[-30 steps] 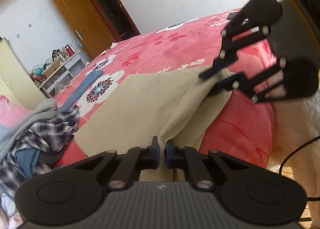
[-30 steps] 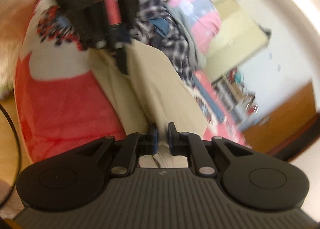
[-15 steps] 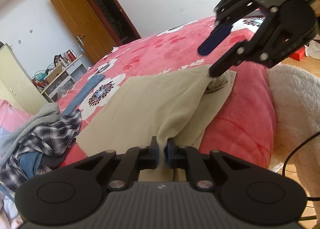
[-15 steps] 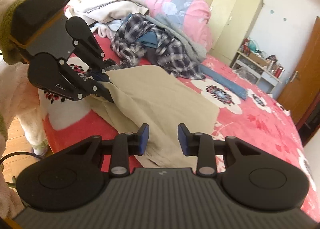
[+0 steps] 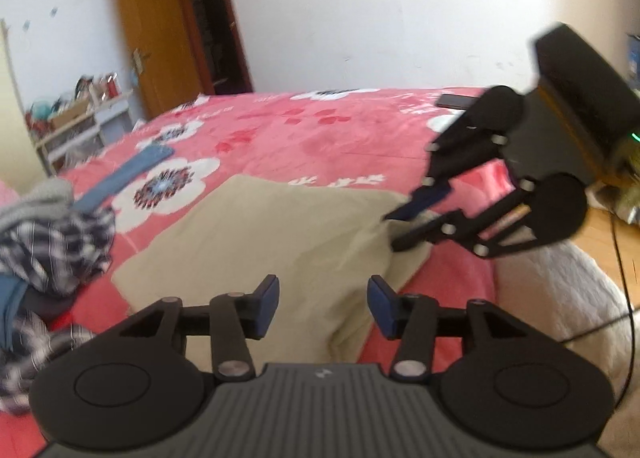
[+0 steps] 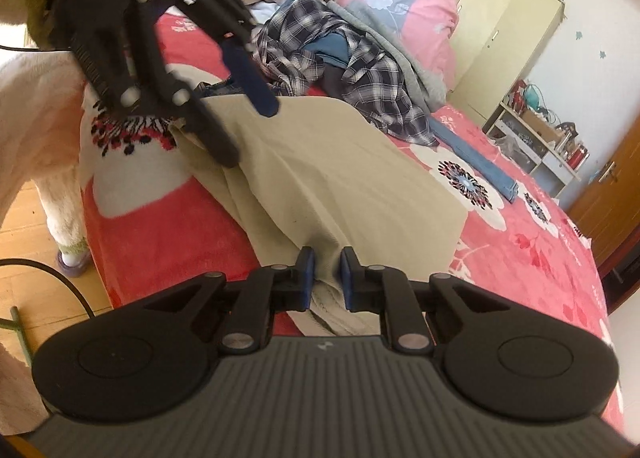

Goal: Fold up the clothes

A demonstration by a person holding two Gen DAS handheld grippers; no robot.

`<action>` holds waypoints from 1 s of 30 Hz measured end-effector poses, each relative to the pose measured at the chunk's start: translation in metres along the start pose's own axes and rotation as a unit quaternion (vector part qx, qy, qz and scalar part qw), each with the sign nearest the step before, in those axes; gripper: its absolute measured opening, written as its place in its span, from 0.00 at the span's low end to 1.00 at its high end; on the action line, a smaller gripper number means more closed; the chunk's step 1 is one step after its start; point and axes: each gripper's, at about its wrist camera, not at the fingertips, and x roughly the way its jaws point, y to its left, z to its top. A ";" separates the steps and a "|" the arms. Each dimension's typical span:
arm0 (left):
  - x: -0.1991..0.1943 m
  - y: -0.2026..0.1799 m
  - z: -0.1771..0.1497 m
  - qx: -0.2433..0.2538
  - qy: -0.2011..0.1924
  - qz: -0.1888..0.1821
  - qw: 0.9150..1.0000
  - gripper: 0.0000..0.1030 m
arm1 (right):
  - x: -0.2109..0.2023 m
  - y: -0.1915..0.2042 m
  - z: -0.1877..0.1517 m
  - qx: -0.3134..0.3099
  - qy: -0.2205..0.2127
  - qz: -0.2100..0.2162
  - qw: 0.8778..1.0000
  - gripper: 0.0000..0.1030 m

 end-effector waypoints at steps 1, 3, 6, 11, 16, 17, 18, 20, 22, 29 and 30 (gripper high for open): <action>0.006 0.001 0.000 0.004 0.012 0.003 1.000 0.37 | 0.000 0.001 0.000 -0.001 0.000 -0.001 1.000 0.12; 0.014 0.001 -0.003 0.015 0.029 0.005 0.999 0.31 | 0.000 0.002 -0.001 -0.002 0.001 -0.003 1.000 0.11; 0.016 -0.005 -0.003 0.038 0.028 0.010 0.999 0.10 | 0.000 0.005 -0.002 -0.008 0.001 -0.008 1.000 0.10; 0.002 -0.046 -0.006 0.176 -0.019 0.101 0.979 0.07 | -0.005 0.014 0.000 -0.039 -0.012 -0.046 0.998 0.07; 0.022 -0.079 -0.045 0.313 -0.006 0.141 0.939 0.07 | 0.003 0.039 -0.012 -0.121 0.005 -0.077 0.990 0.07; 0.025 -0.084 -0.051 0.336 -0.011 0.153 0.929 0.07 | 0.007 0.046 -0.018 -0.143 0.011 -0.082 0.986 0.07; 0.025 -0.087 -0.054 0.350 -0.014 0.160 0.923 0.07 | 0.007 0.049 -0.019 -0.151 0.014 -0.086 0.985 0.07; 0.023 -0.085 -0.055 0.345 -0.018 0.158 0.925 0.07 | 0.002 0.050 -0.015 -0.153 0.017 -0.091 0.984 0.08; 0.021 -0.083 -0.056 0.338 -0.024 0.155 0.928 0.07 | -0.002 0.051 -0.012 -0.155 0.020 -0.096 0.983 0.07; 0.027 -0.092 -0.070 0.368 -0.041 0.174 0.912 0.08 | -0.030 0.017 0.012 0.046 -0.020 -0.061 0.997 0.07; 0.028 -0.091 -0.070 0.365 -0.042 0.174 0.914 0.08 | -0.025 0.017 0.013 0.072 -0.021 -0.061 0.995 0.08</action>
